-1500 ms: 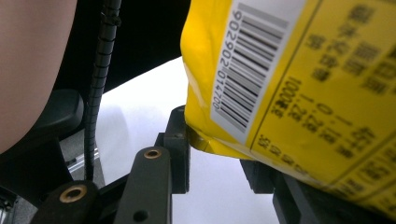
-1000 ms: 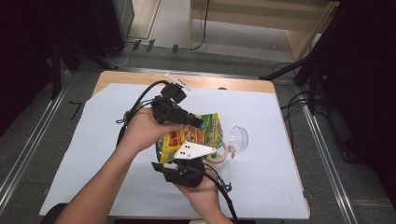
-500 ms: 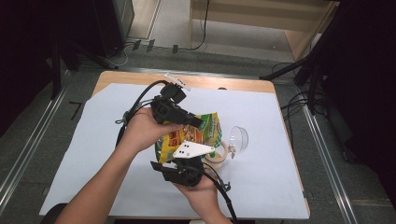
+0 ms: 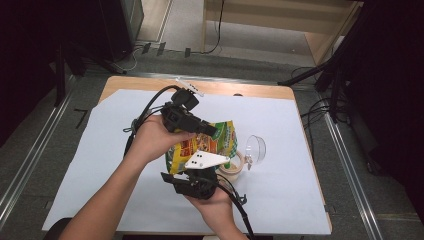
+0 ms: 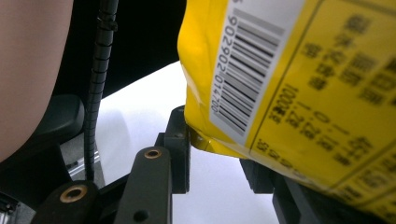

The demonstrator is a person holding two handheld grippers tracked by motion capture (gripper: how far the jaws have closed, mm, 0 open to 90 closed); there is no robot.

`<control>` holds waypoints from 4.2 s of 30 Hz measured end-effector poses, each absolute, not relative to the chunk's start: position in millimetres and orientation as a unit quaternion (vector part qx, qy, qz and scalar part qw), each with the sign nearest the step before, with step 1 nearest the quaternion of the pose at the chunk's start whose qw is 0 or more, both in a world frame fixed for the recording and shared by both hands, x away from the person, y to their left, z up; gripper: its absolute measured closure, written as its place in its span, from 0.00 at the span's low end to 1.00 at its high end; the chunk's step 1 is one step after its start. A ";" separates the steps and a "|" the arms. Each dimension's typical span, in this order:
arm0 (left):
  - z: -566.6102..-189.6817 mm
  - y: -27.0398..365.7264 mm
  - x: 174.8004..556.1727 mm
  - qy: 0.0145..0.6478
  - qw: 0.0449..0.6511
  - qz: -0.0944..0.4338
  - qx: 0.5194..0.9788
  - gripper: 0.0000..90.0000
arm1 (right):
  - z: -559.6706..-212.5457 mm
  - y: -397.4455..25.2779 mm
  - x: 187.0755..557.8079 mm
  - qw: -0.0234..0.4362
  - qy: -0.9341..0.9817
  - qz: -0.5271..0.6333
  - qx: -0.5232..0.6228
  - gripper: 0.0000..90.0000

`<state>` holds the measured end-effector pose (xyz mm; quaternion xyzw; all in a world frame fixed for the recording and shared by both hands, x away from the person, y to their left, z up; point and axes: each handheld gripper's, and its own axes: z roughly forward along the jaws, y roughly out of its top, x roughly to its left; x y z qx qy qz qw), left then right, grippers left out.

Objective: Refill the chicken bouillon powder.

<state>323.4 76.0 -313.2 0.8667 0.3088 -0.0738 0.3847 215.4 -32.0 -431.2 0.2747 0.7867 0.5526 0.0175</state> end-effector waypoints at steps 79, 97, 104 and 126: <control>-306.6 65.2 305.8 0.289 0.380 -0.054 0.877 0.90 | -440.5 -34.1 217.3 0.014 0.785 0.552 0.281 0.78; -307.8 67.2 308.5 0.292 0.382 -0.058 0.875 0.90 | -435.4 -33.3 213.0 0.016 0.782 0.561 0.272 0.78; -307.7 66.6 307.4 0.291 0.381 -0.056 0.876 0.90 | -436.1 -33.1 213.3 0.017 0.782 0.559 0.274 0.78; -308.8 67.3 308.5 0.291 0.383 -0.060 0.875 0.90 | -436.2 -33.1 213.2 0.020 0.786 0.556 0.269 0.80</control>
